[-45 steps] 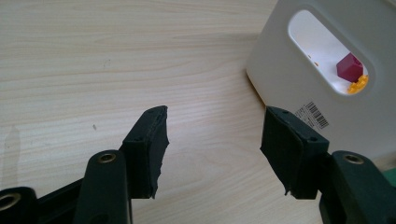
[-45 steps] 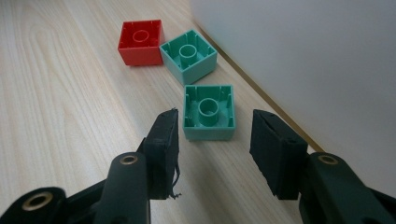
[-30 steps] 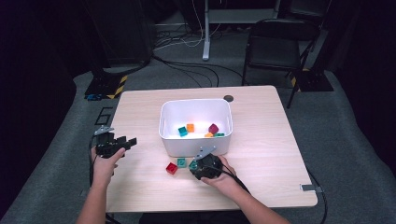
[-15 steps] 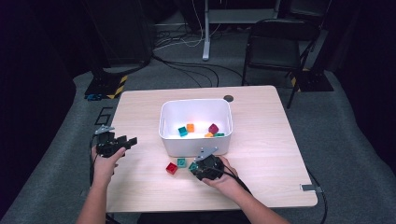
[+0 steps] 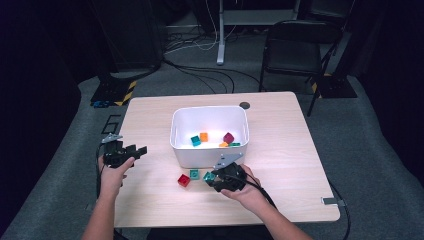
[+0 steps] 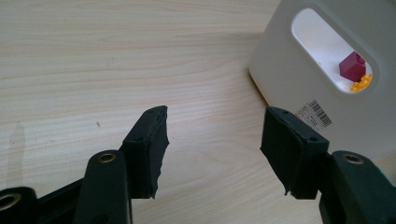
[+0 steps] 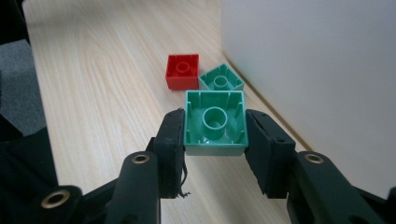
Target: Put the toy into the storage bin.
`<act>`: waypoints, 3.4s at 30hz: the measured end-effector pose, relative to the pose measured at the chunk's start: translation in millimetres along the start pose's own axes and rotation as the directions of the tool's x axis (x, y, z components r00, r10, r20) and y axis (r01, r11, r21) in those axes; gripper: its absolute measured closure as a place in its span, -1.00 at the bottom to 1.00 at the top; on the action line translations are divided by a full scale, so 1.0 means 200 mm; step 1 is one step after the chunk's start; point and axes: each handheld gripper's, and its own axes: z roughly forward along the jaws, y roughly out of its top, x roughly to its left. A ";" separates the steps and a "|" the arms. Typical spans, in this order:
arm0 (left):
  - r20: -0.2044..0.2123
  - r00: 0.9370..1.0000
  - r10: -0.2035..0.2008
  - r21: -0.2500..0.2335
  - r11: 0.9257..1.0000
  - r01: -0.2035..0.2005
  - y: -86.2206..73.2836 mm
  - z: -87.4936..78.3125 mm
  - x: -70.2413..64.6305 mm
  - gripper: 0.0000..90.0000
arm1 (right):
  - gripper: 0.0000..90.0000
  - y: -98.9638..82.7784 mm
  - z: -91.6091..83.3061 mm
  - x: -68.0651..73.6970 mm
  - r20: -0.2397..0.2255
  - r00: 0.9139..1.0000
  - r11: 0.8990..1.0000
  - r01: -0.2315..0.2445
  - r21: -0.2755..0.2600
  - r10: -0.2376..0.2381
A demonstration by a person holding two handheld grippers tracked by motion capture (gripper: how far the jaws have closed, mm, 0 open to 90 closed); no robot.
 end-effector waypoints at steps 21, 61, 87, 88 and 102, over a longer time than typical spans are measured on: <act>0.016 1.000 0.004 0.004 1.000 -0.005 0.02 0.02 0.00 -0.10 | 0.30 0.25 -0.37 -0.11 -0.013 1.000 0.999 -0.017 -0.049 0.016; 0.021 1.000 0.001 0.001 1.000 -0.001 0.02 0.02 0.00 -0.09 | 0.30 0.67 -0.10 -0.53 0.146 0.986 0.996 -0.071 -0.052 0.078; 0.011 1.000 0.029 0.005 1.000 -0.029 0.02 0.02 -0.04 -0.09 | 0.10 0.58 -0.17 -0.41 0.172 0.981 0.995 -0.078 -0.068 0.089; 0.006 0.999 0.035 0.000 0.999 -0.035 0.02 0.01 -0.04 -0.09 | 0.09 0.56 -0.18 -0.39 0.175 0.981 0.995 -0.070 -0.072 0.082; 0.010 0.999 0.044 0.002 0.999 -0.044 0.06 0.03 -0.11 -0.07 | 0.00 0.34 -0.37 -0.22 0.145 0.985 0.982 -0.062 -0.177 0.088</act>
